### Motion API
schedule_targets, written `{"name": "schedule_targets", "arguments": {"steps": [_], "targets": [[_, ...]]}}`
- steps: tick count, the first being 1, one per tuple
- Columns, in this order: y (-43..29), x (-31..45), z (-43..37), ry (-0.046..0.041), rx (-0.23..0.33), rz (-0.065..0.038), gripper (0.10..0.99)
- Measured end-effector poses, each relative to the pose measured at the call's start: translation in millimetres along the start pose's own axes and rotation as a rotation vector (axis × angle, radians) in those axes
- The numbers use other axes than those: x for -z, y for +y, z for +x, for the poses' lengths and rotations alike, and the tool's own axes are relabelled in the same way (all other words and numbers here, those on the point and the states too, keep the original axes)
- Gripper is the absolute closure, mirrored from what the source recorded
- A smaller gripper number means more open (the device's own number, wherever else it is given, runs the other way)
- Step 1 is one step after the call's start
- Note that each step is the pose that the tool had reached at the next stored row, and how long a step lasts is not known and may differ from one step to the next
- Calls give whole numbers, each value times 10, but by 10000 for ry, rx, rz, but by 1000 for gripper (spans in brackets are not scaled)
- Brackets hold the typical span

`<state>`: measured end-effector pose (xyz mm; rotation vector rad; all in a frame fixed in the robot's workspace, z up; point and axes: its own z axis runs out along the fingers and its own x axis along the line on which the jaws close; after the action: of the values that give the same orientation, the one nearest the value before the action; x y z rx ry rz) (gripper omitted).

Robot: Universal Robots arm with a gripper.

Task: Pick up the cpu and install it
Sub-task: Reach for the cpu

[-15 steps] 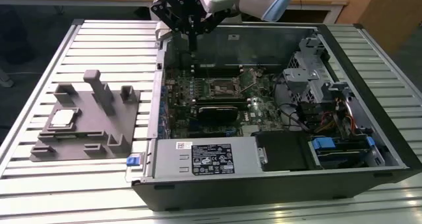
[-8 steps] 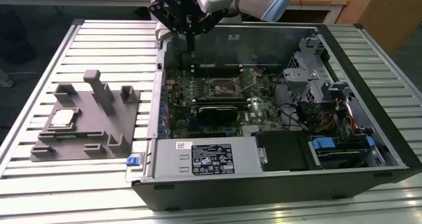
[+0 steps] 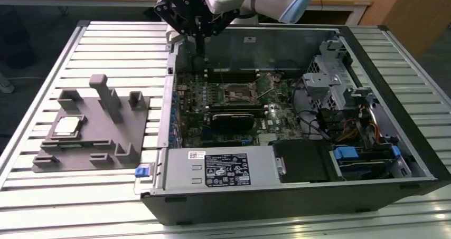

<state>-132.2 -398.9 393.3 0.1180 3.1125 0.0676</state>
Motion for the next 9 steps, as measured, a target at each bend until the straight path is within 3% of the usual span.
{"name": "schedule_targets", "arguments": {"steps": [9], "targets": [[-3, -1, 40, 0, 0, 0, 980]]}}
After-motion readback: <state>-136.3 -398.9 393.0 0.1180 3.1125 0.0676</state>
